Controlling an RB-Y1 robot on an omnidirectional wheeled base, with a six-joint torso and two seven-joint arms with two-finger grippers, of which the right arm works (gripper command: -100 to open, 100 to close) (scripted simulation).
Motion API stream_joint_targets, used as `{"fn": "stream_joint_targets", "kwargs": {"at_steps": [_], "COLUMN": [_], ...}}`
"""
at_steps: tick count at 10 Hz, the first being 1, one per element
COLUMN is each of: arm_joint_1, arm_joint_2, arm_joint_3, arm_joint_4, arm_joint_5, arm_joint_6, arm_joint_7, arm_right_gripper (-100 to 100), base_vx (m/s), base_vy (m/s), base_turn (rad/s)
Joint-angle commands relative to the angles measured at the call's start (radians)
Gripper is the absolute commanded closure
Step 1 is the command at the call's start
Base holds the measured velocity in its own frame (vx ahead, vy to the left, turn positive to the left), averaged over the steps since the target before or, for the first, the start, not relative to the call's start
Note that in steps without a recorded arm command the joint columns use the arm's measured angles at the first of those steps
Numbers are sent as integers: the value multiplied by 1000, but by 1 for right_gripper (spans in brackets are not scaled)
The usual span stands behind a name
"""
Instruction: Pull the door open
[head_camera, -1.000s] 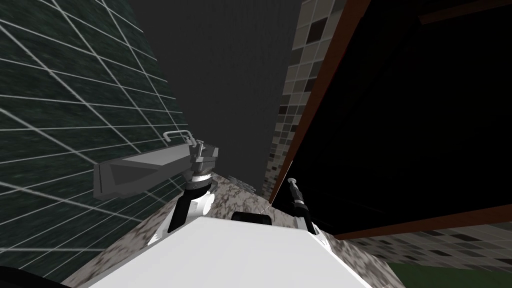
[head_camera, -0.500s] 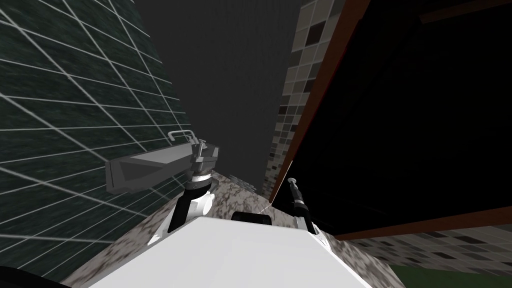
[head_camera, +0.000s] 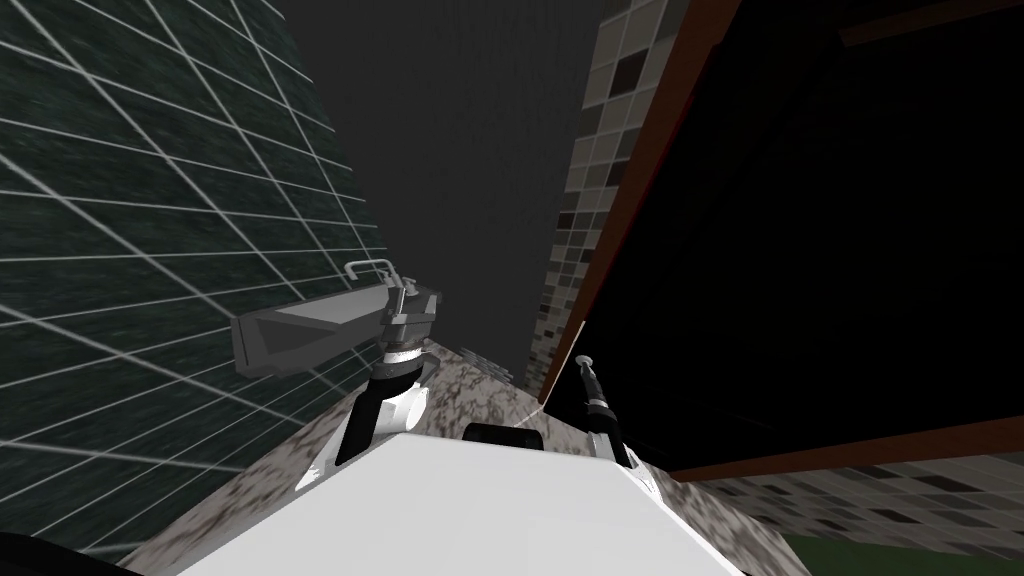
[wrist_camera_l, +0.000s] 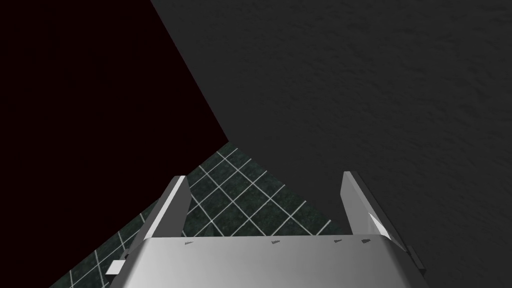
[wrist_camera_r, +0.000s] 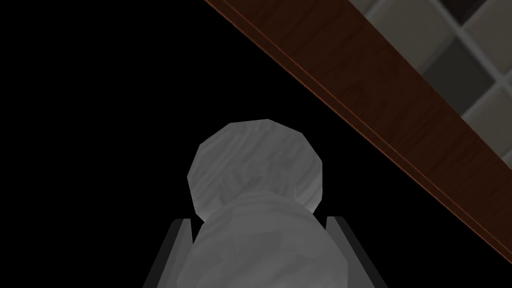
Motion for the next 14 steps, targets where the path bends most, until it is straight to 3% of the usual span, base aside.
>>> {"fn": "stream_joint_targets", "kwargs": {"at_steps": [1, 14], "arm_joint_1": [3, -6], "arm_joint_2": [5, -11], "arm_joint_3": [6, 58], "arm_joint_4": [-7, 3], "arm_joint_5": [-4, -89], "arm_joint_6": [2, -1], "arm_joint_7": [-28, -356], "arm_right_gripper": [100, 100], "base_vx": [-25, -35], "base_vy": [-9, -8], "base_turn": [29, 35]}}
